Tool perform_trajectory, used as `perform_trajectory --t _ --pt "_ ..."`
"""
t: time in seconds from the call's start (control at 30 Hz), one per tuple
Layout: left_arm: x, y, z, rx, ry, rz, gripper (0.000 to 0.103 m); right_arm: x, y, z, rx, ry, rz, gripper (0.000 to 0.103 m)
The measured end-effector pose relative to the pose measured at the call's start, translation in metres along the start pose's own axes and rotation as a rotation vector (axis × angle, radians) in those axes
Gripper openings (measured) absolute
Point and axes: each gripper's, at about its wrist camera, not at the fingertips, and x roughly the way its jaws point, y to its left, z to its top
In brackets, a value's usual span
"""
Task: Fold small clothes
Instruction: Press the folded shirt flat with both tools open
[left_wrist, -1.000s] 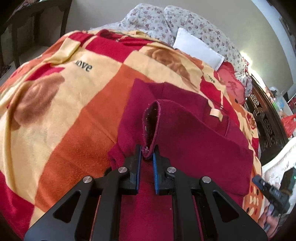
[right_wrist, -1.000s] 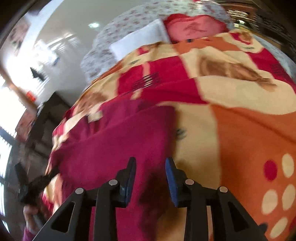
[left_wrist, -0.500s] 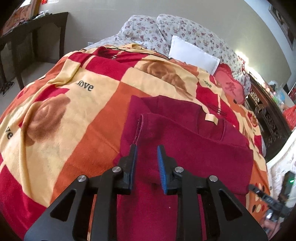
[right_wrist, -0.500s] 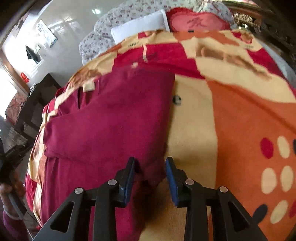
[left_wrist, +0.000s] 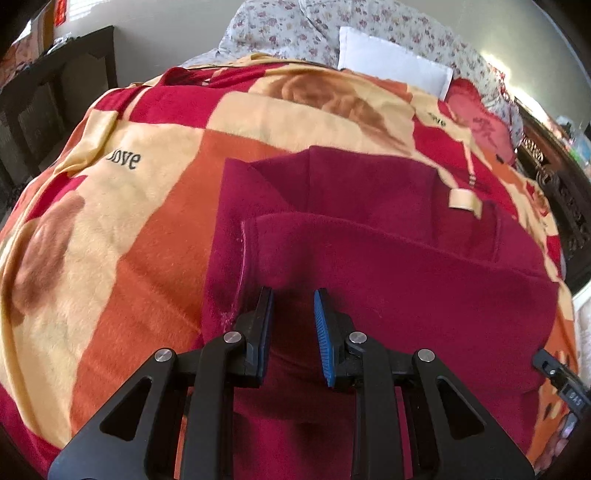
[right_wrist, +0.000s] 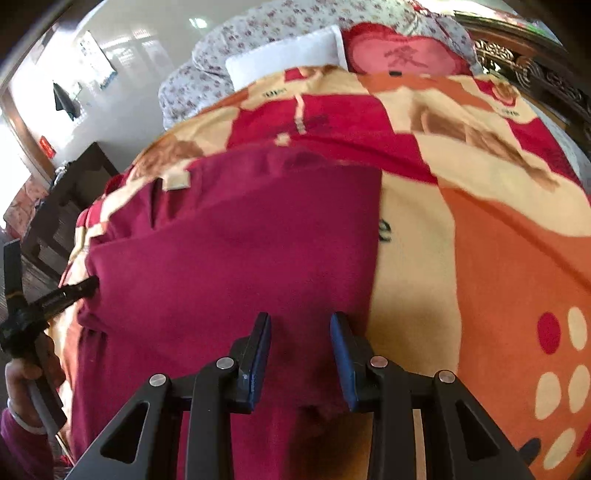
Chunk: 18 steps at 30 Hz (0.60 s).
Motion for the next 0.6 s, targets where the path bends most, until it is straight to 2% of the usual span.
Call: perform_trajectory --t 0.33,0.43,0.5,0.6 --pt "-0.006 -0.002 -0.001 0.017 0.0 0.013 0.021 -0.024 0.006 -0.012 -0.015 0.001 0.005 0.034" --pt "-0.013 -0.002 -0.005 0.015 0.0 0.013 0.021 -0.015 0.003 -0.022 -0.023 0.029 -0.042 0.035" --pt "-0.019 -0.002 -0.009 0.016 -0.002 0.014 0.021 -0.009 -0.003 -0.025 0.01 0.049 -0.047 0.04" --pt "-0.032 -0.004 -0.014 0.035 -0.005 0.021 0.021 -0.014 -0.011 -0.028 0.075 0.045 -0.009 0.041"
